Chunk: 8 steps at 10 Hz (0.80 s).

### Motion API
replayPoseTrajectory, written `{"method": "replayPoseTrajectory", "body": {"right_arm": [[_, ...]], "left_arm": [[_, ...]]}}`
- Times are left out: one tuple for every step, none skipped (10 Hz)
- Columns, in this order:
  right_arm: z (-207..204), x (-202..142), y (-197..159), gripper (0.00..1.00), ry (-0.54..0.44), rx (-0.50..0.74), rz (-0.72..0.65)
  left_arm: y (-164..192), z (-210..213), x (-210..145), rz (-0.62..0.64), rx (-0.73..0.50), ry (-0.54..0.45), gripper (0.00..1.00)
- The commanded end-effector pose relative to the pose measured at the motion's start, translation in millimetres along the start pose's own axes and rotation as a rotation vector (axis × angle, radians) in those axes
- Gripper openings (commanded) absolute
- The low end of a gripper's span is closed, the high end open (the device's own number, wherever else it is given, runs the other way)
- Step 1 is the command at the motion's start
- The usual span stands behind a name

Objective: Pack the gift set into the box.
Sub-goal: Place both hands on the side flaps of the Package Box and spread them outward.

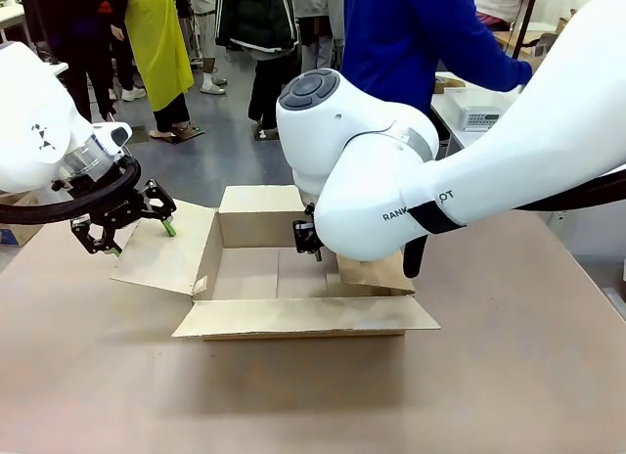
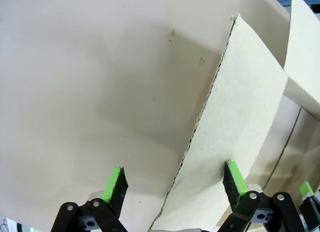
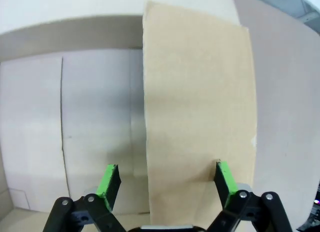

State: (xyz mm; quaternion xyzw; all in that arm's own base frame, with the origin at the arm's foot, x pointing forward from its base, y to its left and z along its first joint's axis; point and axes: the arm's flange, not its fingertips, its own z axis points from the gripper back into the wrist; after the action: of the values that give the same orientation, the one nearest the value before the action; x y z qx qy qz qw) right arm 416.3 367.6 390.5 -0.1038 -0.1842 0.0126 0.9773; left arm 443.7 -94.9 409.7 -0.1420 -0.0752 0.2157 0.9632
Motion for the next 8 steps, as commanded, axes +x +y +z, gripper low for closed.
{"method": "replayPoseTrajectory", "body": {"right_arm": [[-2.9, 5.8, 10.6, 1.00, -0.074, -0.029, -0.052], [-1.9, 7.2, 6.2, 1.00, -0.083, -0.046, -0.063], [0.7, 8.8, 0.9, 1.00, -0.101, -0.076, -0.074], [4.7, 11.7, -5.8, 1.00, -0.118, -0.105, -0.075], [9.8, 15.5, -12.9, 1.00, -0.123, -0.104, -0.074], [14.8, 18.9, -19.4, 1.00, -0.132, -0.107, -0.074], [18.4, 23.5, -28.0, 1.00, -0.132, -0.111, -0.082], [22.6, 25.4, -34.8, 1.00, -0.132, -0.099, -0.083]], "left_arm": [[-1.4, 2.0, 0.1, 0.011, 0.017, -0.007, 1.00], [-1.4, 2.0, 0.1, 0.011, 0.017, -0.007, 1.00], [-1.4, 2.0, 0.1, 0.011, 0.017, -0.007, 1.00], [-1.4, 2.0, 0.1, 0.011, 0.017, -0.007, 1.00], [-1.4, 2.0, 0.1, 0.011, 0.017, -0.007, 1.00], [-1.4, 2.0, 0.1, 0.011, 0.017, -0.007, 1.00], [-1.4, 2.0, 0.1, 0.011, 0.017, -0.007, 1.00], [-1.4, 2.0, 0.1, 0.011, 0.017, -0.007, 1.00]]}}
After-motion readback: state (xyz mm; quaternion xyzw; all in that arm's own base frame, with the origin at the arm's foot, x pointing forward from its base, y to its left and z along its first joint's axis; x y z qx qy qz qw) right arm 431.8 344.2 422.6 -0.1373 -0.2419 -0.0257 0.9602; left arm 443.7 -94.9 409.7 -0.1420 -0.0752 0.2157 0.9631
